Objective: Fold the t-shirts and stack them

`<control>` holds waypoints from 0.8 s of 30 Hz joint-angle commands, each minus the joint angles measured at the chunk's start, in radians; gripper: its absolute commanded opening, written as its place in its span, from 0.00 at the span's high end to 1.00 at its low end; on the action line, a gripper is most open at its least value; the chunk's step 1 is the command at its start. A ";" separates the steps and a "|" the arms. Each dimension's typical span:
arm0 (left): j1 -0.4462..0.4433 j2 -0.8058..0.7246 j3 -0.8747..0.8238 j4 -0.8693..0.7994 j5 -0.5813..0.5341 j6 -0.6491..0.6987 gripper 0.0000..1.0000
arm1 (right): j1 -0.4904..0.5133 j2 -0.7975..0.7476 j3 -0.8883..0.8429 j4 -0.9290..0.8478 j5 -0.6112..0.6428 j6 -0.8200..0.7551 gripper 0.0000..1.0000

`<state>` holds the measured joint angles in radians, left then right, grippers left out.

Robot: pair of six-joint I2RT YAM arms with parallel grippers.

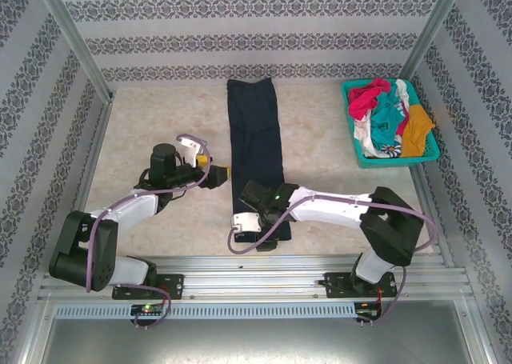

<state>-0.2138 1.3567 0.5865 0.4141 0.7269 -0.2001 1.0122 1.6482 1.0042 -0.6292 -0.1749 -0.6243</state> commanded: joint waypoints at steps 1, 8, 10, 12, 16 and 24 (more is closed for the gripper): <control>0.017 -0.022 -0.008 -0.048 -0.008 0.040 0.00 | 0.009 0.050 0.013 -0.023 0.055 -0.029 0.31; 0.017 -0.023 -0.020 -0.051 -0.015 0.053 0.00 | 0.015 0.114 0.009 -0.008 0.135 -0.043 0.39; 0.016 -0.026 -0.022 -0.051 -0.017 0.056 0.00 | 0.020 0.138 0.001 -0.013 0.176 -0.053 0.43; 0.017 -0.029 -0.025 -0.051 -0.020 0.060 0.00 | 0.022 0.145 -0.012 -0.003 0.195 -0.061 0.50; 0.018 -0.031 -0.032 -0.055 -0.026 0.070 0.00 | 0.023 0.132 -0.020 0.010 0.195 -0.057 0.74; 0.019 -0.064 -0.041 -0.052 -0.033 0.102 0.00 | 0.030 0.057 -0.010 -0.025 0.145 -0.034 1.00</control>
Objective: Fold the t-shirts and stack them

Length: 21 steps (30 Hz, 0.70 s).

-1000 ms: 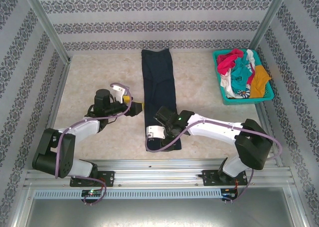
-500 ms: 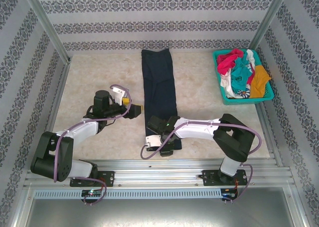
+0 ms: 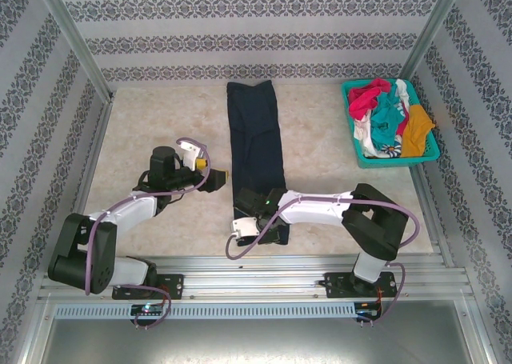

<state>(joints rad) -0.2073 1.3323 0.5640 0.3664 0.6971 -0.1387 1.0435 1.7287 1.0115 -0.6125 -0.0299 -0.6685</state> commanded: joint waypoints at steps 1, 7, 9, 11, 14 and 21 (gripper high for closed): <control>0.012 -0.049 -0.018 -0.004 0.004 0.049 0.00 | -0.003 -0.042 -0.014 -0.051 -0.024 0.020 1.00; 0.013 -0.135 0.051 -0.177 -0.081 0.152 0.00 | -0.036 -0.113 0.046 -0.177 -0.128 0.021 1.00; 0.012 -0.178 0.077 -0.240 -0.100 0.201 0.00 | -0.067 -0.125 0.082 -0.224 -0.132 0.003 1.00; 0.011 -0.225 0.107 -0.323 -0.099 0.270 0.00 | -0.109 -0.126 0.133 -0.258 -0.117 -0.024 1.00; 0.013 -0.292 0.134 -0.445 -0.096 0.400 0.00 | -0.168 -0.103 0.219 -0.278 -0.087 -0.057 1.00; 0.013 -0.408 0.127 -0.629 -0.119 0.529 0.00 | -0.273 0.025 0.425 -0.302 -0.023 -0.158 1.00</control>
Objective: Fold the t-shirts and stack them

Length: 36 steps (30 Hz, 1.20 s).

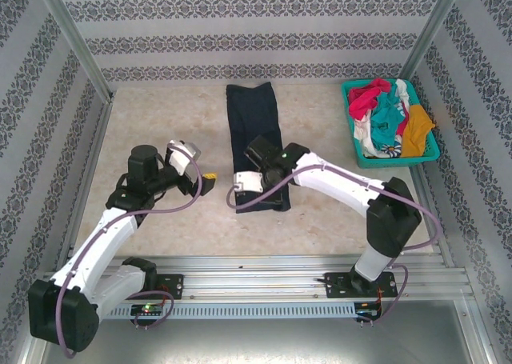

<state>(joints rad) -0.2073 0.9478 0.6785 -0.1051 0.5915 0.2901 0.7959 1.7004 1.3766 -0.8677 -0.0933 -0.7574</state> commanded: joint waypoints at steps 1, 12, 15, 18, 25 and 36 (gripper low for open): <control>0.012 -0.034 0.019 -0.197 -0.014 0.105 0.00 | -0.040 0.076 0.097 -0.054 0.046 -0.084 1.00; 0.013 -0.110 -0.026 -0.289 -0.078 0.149 0.00 | -0.151 0.289 0.386 -0.050 0.072 -0.173 1.00; 0.012 -0.100 -0.036 -0.265 -0.079 0.146 0.00 | -0.172 0.330 0.449 -0.049 0.063 -0.184 1.00; 0.012 -0.086 -0.033 -0.264 -0.078 0.146 0.00 | -0.188 0.370 0.500 -0.052 0.064 -0.196 1.00; 0.012 -0.067 -0.033 -0.258 -0.075 0.145 0.00 | -0.207 0.457 0.594 -0.049 0.060 -0.212 1.00; 0.013 -0.053 -0.035 -0.246 -0.062 0.130 0.00 | -0.240 0.579 0.696 -0.021 0.065 -0.197 1.00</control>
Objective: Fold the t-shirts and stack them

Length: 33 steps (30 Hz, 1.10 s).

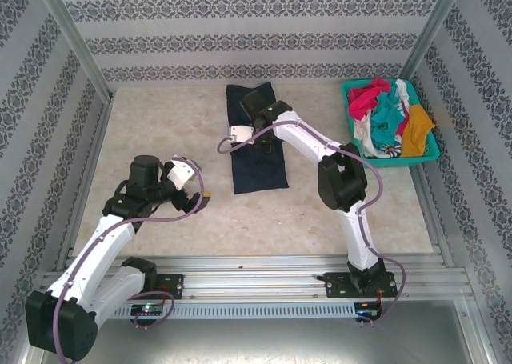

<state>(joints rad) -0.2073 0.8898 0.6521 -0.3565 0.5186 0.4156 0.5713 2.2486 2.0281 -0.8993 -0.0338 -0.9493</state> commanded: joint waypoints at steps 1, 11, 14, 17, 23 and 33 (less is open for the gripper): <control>0.012 0.006 -0.009 0.007 0.009 0.006 0.00 | -0.018 0.040 0.055 0.014 0.005 -0.005 1.00; 0.013 0.015 -0.022 0.021 0.008 0.001 0.00 | -0.037 0.101 0.104 0.031 0.001 0.001 1.00; 0.013 0.019 -0.022 0.021 0.003 -0.004 0.00 | -0.040 0.114 0.112 0.030 0.006 0.000 1.00; 0.011 0.020 -0.022 0.021 0.004 -0.007 0.00 | -0.043 0.128 0.125 0.025 0.017 0.001 1.00; 0.012 0.026 -0.013 0.035 0.013 -0.046 0.00 | -0.045 0.121 0.123 0.097 0.090 0.030 0.45; 0.009 0.141 -0.059 0.383 -0.011 -0.464 0.00 | -0.054 -0.135 -0.156 0.381 0.119 0.345 0.10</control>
<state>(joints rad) -0.2073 0.9974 0.6319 -0.1699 0.5179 0.1516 0.5259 2.2391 1.9617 -0.6422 0.0898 -0.7525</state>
